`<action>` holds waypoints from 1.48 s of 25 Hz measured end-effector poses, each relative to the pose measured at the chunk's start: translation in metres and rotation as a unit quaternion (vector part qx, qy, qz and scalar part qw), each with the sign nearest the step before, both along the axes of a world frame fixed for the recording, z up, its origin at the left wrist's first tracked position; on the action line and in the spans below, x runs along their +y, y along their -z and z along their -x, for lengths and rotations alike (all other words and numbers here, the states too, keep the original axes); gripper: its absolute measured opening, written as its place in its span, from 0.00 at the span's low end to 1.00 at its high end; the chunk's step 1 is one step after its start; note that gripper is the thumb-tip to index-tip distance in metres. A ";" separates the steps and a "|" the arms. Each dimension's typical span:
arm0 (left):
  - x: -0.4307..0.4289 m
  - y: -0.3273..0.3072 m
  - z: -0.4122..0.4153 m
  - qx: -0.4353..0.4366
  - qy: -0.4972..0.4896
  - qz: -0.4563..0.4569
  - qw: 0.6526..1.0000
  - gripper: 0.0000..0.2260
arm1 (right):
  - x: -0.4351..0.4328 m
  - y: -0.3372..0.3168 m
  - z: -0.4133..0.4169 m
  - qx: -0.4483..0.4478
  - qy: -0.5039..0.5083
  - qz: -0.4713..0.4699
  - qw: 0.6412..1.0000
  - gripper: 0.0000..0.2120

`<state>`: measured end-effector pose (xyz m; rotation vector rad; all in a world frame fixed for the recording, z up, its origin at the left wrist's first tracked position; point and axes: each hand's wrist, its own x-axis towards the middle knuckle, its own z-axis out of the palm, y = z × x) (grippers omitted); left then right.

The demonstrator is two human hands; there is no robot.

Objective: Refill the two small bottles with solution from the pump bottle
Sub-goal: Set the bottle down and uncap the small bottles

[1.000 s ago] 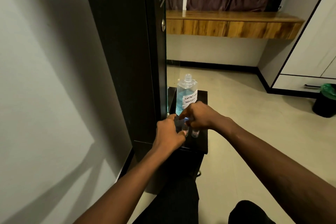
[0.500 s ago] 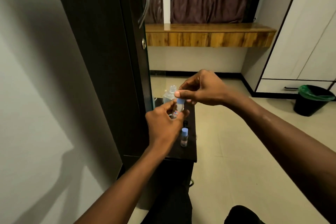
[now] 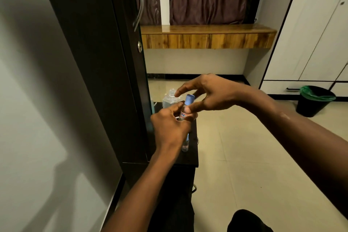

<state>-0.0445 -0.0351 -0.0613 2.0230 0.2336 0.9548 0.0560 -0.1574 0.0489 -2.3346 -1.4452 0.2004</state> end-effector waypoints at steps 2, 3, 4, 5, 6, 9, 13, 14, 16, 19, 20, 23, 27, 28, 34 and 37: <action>0.002 0.002 0.000 0.000 -0.008 0.005 1.000 0.13 | 0.006 0.006 0.000 -0.061 0.039 -0.008 0.997 0.21; 0.003 0.004 0.000 0.000 -0.009 0.008 1.000 0.14 | 0.008 0.007 0.000 -0.088 0.049 -0.007 0.995 0.22; 0.005 0.005 0.001 0.003 -0.007 0.012 1.000 0.15 | 0.009 0.008 -0.001 -0.104 0.048 -0.001 0.993 0.20; 0.005 0.007 0.002 0.006 -0.005 0.019 1.000 0.17 | 0.009 0.008 -0.001 -0.106 0.037 0.003 0.994 0.15; 0.007 0.009 0.003 0.010 -0.003 0.024 1.000 0.18 | 0.010 0.009 -0.002 -0.092 0.023 0.004 0.995 0.11; 0.012 0.017 0.001 0.024 0.003 0.040 0.999 0.17 | 0.012 0.010 -0.003 -0.034 -0.011 -0.002 0.999 0.11; 0.015 0.027 0.000 0.049 0.022 0.078 0.995 0.19 | 0.019 0.018 -0.005 -0.035 -0.028 -0.013 0.999 0.16; 0.017 0.030 0.000 0.060 0.030 0.087 0.994 0.19 | 0.021 0.021 -0.007 -0.034 -0.033 -0.009 0.999 0.17; 0.023 0.037 -0.001 0.086 0.053 0.093 0.991 0.15 | 0.024 0.024 -0.008 -0.033 -0.039 -0.007 0.999 0.17; 0.030 0.049 -0.002 0.116 0.087 0.116 0.983 0.14 | 0.027 0.022 -0.009 -0.018 -0.038 -0.042 0.998 0.16; 0.033 0.054 -0.003 0.115 0.081 0.130 0.982 0.16 | 0.029 0.021 -0.011 -0.012 -0.038 -0.054 0.998 0.15; 0.035 0.070 -0.001 0.096 0.023 0.146 0.984 0.19 | 0.036 0.030 -0.019 -0.014 -0.011 -0.063 0.998 0.11; 0.039 0.102 0.003 0.105 -0.034 0.168 0.980 0.18 | 0.054 0.071 -0.033 -0.038 0.023 0.010 0.999 0.13; 0.039 0.110 0.006 0.112 -0.039 0.163 0.979 0.18 | 0.060 0.081 -0.036 -0.041 0.024 0.031 0.998 0.13; 0.033 0.138 0.008 0.131 -0.079 0.167 0.974 0.12 | 0.093 0.137 -0.051 -0.019 0.027 0.152 0.988 0.18; 0.031 0.148 0.003 0.128 -0.091 0.181 0.971 0.12 | 0.101 0.154 -0.056 -0.031 0.016 0.188 0.982 0.17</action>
